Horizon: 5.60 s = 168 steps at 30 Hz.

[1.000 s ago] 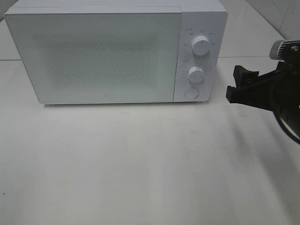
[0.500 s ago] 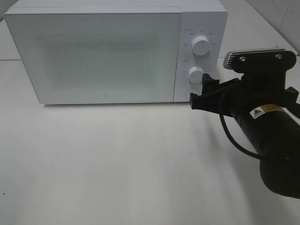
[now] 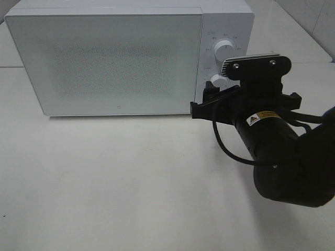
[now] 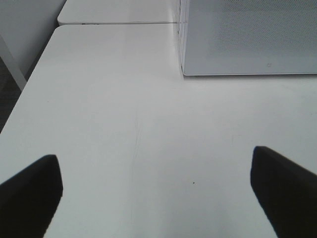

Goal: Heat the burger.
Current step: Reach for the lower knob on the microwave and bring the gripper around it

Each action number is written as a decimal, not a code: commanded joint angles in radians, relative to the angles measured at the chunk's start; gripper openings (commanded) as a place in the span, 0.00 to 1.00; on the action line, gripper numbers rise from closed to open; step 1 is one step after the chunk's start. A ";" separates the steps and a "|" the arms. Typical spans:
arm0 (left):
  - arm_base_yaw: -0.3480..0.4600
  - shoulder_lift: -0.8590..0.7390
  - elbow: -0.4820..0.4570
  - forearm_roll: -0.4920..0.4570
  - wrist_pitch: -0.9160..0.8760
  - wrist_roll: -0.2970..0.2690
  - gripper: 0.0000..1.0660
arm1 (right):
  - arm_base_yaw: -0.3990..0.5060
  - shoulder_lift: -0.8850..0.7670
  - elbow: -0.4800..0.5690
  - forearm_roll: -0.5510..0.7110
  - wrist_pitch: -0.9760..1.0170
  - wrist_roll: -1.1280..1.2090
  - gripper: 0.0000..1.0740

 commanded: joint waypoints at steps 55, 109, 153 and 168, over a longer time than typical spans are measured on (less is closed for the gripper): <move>0.000 -0.026 0.002 -0.001 -0.001 -0.002 0.92 | -0.165 0.261 -0.270 -0.089 0.014 0.074 0.20; 0.000 -0.026 0.002 -0.001 -0.001 -0.002 0.92 | -0.165 0.261 -0.270 -0.102 -0.151 0.890 0.09; 0.000 -0.026 0.002 -0.001 -0.001 -0.002 0.92 | -0.165 0.261 -0.270 -0.036 -0.141 1.740 0.14; 0.000 -0.026 0.002 -0.001 -0.001 -0.002 0.92 | -0.165 0.258 -0.269 -0.042 -0.136 1.709 0.24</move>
